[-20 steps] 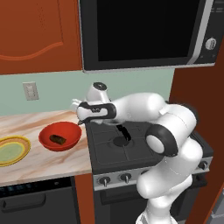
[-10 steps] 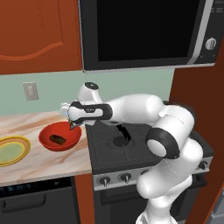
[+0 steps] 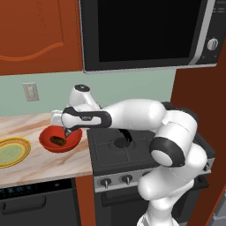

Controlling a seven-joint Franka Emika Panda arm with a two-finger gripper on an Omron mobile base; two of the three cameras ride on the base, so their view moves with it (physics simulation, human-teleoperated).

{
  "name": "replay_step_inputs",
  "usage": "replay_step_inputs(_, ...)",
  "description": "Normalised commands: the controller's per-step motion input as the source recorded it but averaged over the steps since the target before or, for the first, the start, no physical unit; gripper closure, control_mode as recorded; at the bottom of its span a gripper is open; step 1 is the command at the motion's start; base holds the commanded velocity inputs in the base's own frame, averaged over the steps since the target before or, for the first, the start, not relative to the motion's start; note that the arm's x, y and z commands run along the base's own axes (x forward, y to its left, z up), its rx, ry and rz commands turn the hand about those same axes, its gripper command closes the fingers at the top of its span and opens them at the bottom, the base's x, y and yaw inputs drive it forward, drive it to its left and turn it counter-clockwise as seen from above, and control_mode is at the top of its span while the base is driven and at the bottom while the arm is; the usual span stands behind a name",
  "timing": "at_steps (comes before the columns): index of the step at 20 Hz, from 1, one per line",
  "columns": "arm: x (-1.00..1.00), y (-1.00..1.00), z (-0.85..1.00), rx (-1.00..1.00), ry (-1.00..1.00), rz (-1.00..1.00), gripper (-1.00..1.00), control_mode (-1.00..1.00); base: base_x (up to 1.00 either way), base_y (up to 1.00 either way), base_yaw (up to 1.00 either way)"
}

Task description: Place the fish on the plate and place the sweet potato on the same plate.

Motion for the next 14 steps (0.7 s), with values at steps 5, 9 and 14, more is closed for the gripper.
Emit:
replay_step_inputs(5, -0.31, 0.22, 0.04, -0.03, 0.0, 0.05, 1.0, -1.0, 0.0, 0.0, 0.0)
replay_step_inputs(9, -0.25, 0.39, 0.0, 0.0, -0.02, 0.08, 1.0, -1.0, 0.0, 0.0, 0.0)
replay_step_inputs(14, -0.13, 0.47, 0.0, 0.0, -0.05, 0.05, 1.0, -1.0, 0.0, 0.0, 0.0)
